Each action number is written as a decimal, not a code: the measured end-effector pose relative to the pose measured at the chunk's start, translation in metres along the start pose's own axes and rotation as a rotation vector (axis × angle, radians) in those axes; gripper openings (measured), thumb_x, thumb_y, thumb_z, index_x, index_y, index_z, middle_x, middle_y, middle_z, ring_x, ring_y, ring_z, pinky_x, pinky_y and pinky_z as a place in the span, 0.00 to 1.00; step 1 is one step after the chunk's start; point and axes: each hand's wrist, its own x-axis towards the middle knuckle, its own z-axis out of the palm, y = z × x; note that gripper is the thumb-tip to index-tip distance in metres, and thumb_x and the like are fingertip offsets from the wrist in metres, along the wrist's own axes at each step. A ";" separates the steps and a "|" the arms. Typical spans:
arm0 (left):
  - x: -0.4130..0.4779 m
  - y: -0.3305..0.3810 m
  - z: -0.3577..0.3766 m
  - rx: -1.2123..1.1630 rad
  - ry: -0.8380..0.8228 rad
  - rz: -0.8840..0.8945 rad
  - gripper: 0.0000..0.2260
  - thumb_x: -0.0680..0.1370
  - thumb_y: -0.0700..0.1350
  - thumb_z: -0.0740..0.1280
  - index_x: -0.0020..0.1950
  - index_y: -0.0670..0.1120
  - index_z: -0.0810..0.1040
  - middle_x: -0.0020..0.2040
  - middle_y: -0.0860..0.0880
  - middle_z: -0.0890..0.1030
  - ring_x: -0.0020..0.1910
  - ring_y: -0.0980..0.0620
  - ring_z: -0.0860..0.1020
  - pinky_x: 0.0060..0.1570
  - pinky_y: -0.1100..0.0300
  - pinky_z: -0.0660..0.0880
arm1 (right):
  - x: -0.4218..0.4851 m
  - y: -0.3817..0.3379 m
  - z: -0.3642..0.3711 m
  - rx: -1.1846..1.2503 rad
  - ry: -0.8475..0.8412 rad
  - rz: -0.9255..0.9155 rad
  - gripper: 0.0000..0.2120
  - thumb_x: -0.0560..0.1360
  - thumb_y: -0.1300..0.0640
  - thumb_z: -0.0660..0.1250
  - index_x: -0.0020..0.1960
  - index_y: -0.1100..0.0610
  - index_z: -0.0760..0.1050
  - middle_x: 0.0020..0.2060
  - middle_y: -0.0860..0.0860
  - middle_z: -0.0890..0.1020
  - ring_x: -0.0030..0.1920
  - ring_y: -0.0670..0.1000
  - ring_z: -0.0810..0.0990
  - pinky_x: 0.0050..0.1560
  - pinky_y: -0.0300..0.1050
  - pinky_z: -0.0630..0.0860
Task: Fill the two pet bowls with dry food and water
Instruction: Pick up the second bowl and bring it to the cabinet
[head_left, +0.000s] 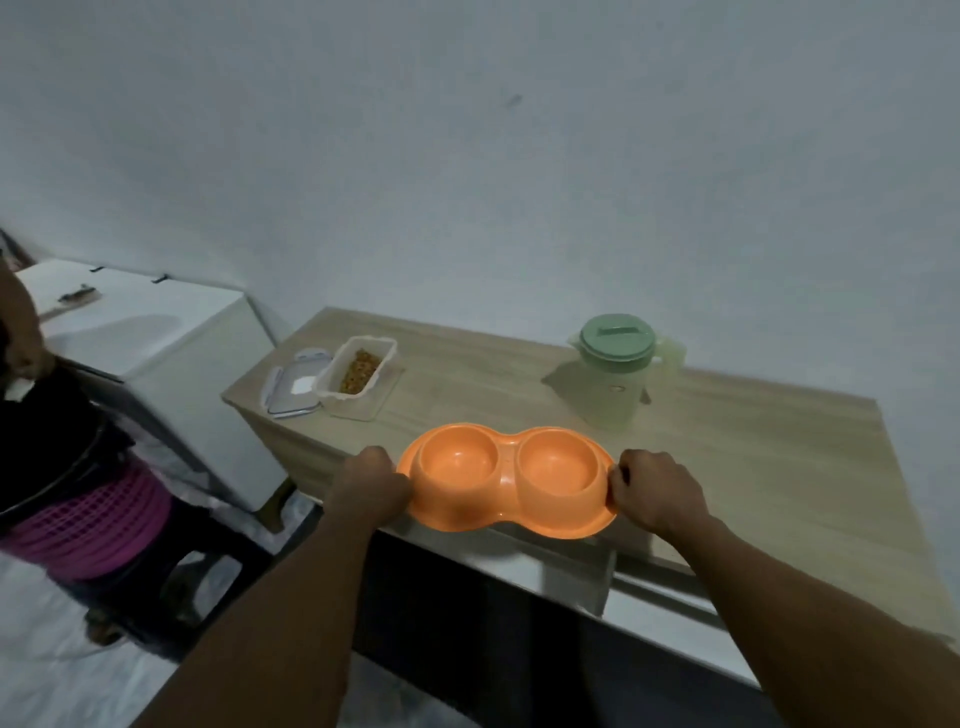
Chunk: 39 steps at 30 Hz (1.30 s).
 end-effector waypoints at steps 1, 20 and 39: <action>0.010 -0.003 -0.001 0.002 0.002 0.004 0.11 0.69 0.48 0.64 0.49 0.46 0.76 0.49 0.44 0.80 0.50 0.43 0.78 0.51 0.51 0.78 | 0.009 -0.009 0.005 0.002 -0.009 0.005 0.14 0.78 0.46 0.58 0.39 0.53 0.73 0.40 0.54 0.81 0.41 0.59 0.80 0.42 0.51 0.80; 0.253 -0.029 0.046 -0.009 -0.159 0.364 0.03 0.76 0.40 0.65 0.44 0.43 0.72 0.41 0.44 0.76 0.43 0.43 0.77 0.41 0.55 0.70 | 0.126 -0.090 0.113 0.000 0.062 0.452 0.15 0.82 0.45 0.54 0.42 0.51 0.69 0.41 0.54 0.77 0.45 0.62 0.80 0.47 0.54 0.78; 0.253 -0.041 0.030 0.034 -0.233 0.371 0.09 0.80 0.49 0.62 0.53 0.43 0.74 0.50 0.44 0.77 0.50 0.43 0.78 0.43 0.55 0.71 | 0.119 -0.120 0.108 0.113 0.162 0.560 0.17 0.83 0.43 0.56 0.51 0.57 0.71 0.49 0.58 0.79 0.50 0.63 0.79 0.47 0.52 0.73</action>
